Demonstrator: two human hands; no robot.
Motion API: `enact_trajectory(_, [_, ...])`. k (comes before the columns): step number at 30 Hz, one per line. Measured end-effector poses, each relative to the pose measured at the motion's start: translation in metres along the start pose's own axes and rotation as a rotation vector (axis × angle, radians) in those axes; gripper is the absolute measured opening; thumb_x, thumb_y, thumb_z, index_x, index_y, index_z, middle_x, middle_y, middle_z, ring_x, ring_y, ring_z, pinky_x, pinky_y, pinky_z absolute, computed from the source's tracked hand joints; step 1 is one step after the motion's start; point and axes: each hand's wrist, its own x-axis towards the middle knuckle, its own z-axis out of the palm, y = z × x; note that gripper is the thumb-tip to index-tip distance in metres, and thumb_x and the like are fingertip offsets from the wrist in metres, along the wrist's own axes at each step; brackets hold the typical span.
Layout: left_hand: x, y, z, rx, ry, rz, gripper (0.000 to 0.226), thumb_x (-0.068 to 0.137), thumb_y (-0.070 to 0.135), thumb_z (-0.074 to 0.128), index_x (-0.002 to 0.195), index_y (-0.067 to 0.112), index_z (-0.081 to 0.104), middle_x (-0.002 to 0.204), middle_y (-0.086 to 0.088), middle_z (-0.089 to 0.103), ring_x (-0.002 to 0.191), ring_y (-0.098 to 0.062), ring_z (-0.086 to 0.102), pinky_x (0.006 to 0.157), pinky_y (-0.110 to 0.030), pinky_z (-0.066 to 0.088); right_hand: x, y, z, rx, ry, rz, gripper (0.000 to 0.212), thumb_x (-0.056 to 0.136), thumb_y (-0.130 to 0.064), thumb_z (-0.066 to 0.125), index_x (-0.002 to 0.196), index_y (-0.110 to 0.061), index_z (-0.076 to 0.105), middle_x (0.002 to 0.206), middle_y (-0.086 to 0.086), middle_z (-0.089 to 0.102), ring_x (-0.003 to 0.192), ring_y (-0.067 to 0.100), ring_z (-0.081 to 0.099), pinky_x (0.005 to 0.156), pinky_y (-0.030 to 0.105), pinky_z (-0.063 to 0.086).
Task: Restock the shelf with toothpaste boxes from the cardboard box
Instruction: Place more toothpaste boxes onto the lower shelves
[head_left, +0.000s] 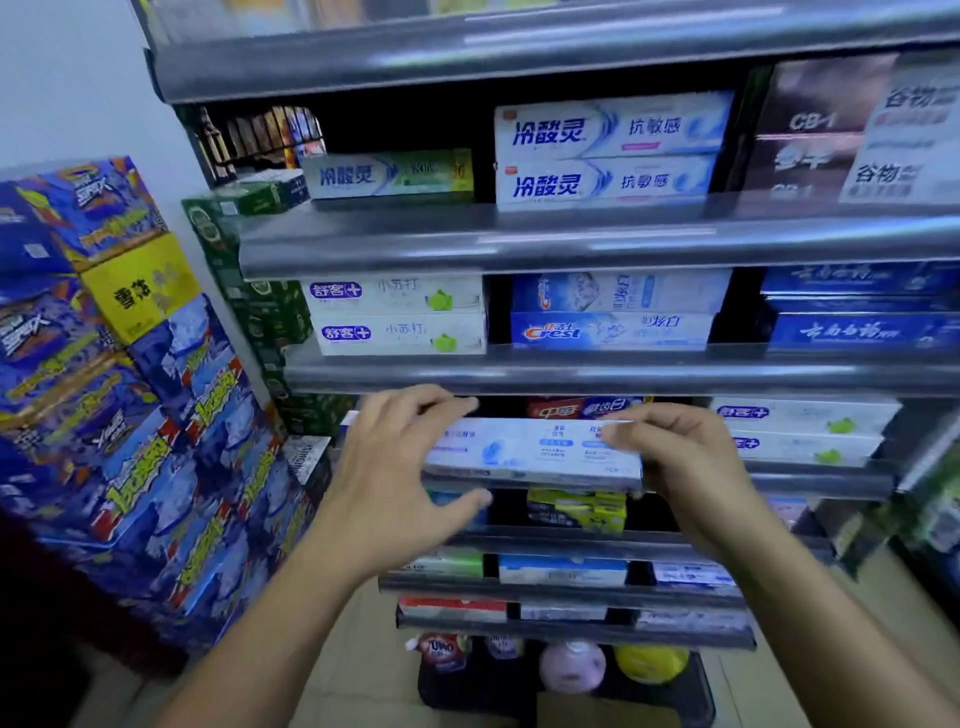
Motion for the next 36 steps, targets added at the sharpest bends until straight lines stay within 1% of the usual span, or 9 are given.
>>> enact_trajectory(2, [0.014,0.030,0.006,0.168,-0.026,0.146,0.084,0.070,0.072,0.070,0.143,0.034,0.053,0.134,0.011,0.052,0.114,-0.018,0.047,0.092,-0.034,0.042,-0.005,-0.012,-0.003,-0.107,0.027,-0.073,0.019,0.066,-0.021,0.081,0.067,-0.003,0.074,0.050,0.010,0.052,0.045,0.018,0.039,0.044,0.023,0.030])
enact_trajectory(6, [0.025,0.071,0.021,0.094,0.006,0.171,0.058,0.066,0.042,0.073,0.120,0.023,0.068,0.105,0.006,0.070,0.089,-0.022,0.061,0.070,-0.040,0.054,-0.023,-0.037,-0.004,-0.203,-0.053,-0.195,0.031,0.065,-0.044,0.082,0.067,-0.014,0.075,0.051,0.000,0.061,0.045,0.011,0.049,0.045,0.022,0.038])
enact_trajectory(8, [0.023,0.082,0.021,-0.269,0.067,-0.136,0.043,0.065,0.035,0.077,0.107,0.036,0.069,0.096,0.016,0.074,0.084,-0.010,0.069,0.068,-0.036,0.060,-0.030,-0.049,-0.011,-0.009,-0.138,-0.180,0.037,0.074,-0.050,0.079,0.081,-0.014,0.079,0.065,0.011,0.070,0.049,0.018,0.060,0.046,0.024,0.045])
enact_trajectory(10, [0.024,0.089,0.021,-0.817,0.112,-0.437,0.033,0.067,0.015,0.087,0.093,0.030,0.075,0.089,0.015,0.079,0.083,-0.006,0.075,0.072,-0.035,0.064,-0.033,-0.055,-0.026,0.114,-0.099,-0.145,0.039,0.080,-0.049,0.077,0.092,-0.011,0.078,0.072,0.017,0.071,0.050,0.024,0.063,0.046,0.026,0.048])
enact_trajectory(16, [0.028,0.105,0.013,-1.485,0.130,-0.565,0.060,0.068,-0.009,0.080,0.123,0.011,0.065,0.117,-0.009,0.076,0.107,-0.024,0.074,0.084,-0.033,0.062,-0.051,-0.032,-0.048,0.030,0.077,-0.012,0.031,0.070,-0.044,0.079,0.096,-0.028,0.079,0.090,0.008,0.075,0.072,0.021,0.067,0.056,0.033,0.052])
enact_trajectory(22, [0.028,0.121,0.015,-1.635,0.112,-0.601,0.059,0.072,-0.003,0.071,0.130,0.005,0.061,0.126,-0.014,0.072,0.109,-0.025,0.072,0.083,-0.031,0.061,-0.060,-0.023,-0.046,0.175,-0.117,0.098,0.055,0.074,-0.038,0.087,0.125,-0.028,0.068,0.108,0.011,0.076,0.090,0.038,0.074,0.068,0.037,0.059])
enact_trajectory(27, [0.026,0.132,0.020,-1.688,0.133,-0.632,0.048,0.069,0.002,0.083,0.115,0.006,0.069,0.113,-0.020,0.074,0.100,-0.029,0.075,0.077,-0.031,0.062,-0.064,-0.023,-0.039,0.193,-0.003,-0.063,0.052,0.073,-0.021,0.081,0.121,-0.008,0.066,0.105,0.019,0.076,0.088,0.038,0.073,0.070,0.037,0.061])
enact_trajectory(32, [0.024,0.145,0.029,-1.460,0.194,-0.599,0.058,0.062,0.026,0.091,0.113,0.007,0.069,0.106,-0.023,0.075,0.097,-0.037,0.074,0.076,-0.039,0.062,-0.073,-0.004,-0.018,0.299,0.031,-0.010,0.057,0.065,-0.006,0.091,0.114,-0.002,0.063,0.099,0.024,0.076,0.082,0.031,0.075,0.066,0.038,0.062])
enact_trajectory(36, [0.040,0.127,0.004,-1.224,0.095,-0.494,0.043,0.073,0.020,0.089,0.115,0.020,0.077,0.106,-0.009,0.078,0.097,-0.024,0.075,0.075,-0.028,0.059,-0.068,-0.013,-0.022,0.090,0.022,0.021,0.059,0.058,-0.022,0.088,0.111,-0.007,0.068,0.094,0.012,0.079,0.075,0.027,0.073,0.062,0.041,0.058])
